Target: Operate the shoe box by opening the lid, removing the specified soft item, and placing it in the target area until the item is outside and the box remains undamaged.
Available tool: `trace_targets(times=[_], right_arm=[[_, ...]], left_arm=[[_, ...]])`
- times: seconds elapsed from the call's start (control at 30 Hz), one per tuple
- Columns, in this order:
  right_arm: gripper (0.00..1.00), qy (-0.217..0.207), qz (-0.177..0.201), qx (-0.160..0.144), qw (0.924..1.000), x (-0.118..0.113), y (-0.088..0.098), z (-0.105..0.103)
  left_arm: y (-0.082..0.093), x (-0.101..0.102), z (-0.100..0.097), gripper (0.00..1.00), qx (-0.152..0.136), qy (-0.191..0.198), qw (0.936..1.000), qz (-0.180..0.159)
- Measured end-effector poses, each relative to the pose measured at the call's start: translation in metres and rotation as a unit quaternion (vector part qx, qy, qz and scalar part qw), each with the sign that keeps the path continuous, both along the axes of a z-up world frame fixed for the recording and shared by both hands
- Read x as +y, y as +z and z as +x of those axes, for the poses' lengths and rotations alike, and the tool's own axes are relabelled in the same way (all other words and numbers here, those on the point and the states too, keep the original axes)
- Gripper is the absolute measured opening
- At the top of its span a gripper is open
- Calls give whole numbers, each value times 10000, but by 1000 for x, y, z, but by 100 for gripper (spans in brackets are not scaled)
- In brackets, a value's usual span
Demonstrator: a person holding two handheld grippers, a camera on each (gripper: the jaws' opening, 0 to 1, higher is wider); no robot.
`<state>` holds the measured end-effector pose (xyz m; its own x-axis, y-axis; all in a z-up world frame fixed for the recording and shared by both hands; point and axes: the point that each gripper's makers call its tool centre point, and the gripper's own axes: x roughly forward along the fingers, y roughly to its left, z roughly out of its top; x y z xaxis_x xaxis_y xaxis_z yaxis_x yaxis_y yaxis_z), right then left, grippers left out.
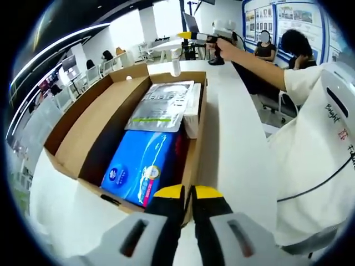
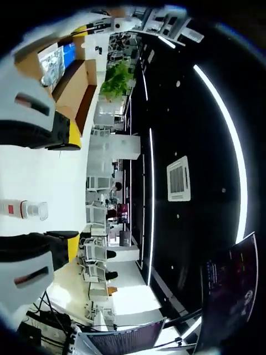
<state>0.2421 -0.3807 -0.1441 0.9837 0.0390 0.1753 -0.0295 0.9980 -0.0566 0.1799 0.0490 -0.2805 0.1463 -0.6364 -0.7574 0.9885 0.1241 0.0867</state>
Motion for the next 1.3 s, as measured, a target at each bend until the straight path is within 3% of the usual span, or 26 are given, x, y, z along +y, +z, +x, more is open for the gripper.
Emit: trace_targets(times=[0.2,0.33,0.43,0.5,0.57,0.63,0.67,0.73,0.8,0.97,1.07,1.1,1.3], right_arm=[[63,363,-75,-80,9993,25,14,-2],[56,513,-225,18,9984,38,19,0],[47,626,-315,158,9974,47,25,2],[38,917,-316,370,9946,56,24,2],[36,1196,-418,476,9908,66,24,2],[36,1388,-675,847,9844,76,16,-2],[36,1479,-765,840,9825,81,16,-4],[33,1675,-488,844,9810,90,18,-8],[36,2025,-304,918,9745,101,20,-13],[41,2371,-626,1003,9643,117,19,-19],[42,2798,-739,1095,9509,134,15,-23],[43,2706,-733,1128,9532,136,15,-20],[46,3338,-1443,1533,9188,171,5,-23]], left_arm=[[0,0,0,6,-26,36,10000,-50],[1,-1,0,6,33,110,9999,-105],[1,-1,0,6,26,112,9999,-114],[1,-1,1,6,26,116,9999,-110],[1,-1,1,6,25,120,9999,-119],[0,-1,1,6,-34,85,9999,-143],[1,-1,1,6,-44,92,9998,-157],[1,-1,1,6,-74,106,9998,-162],[0,-1,1,6,-60,130,9998,-145],[0,-1,1,6,-56,146,9998,-143],[0,-1,1,6,-55,101,9998,-147],[0,-1,1,6,-39,83,9999,-141],[0,-1,1,6,14,49,9999,-87]])
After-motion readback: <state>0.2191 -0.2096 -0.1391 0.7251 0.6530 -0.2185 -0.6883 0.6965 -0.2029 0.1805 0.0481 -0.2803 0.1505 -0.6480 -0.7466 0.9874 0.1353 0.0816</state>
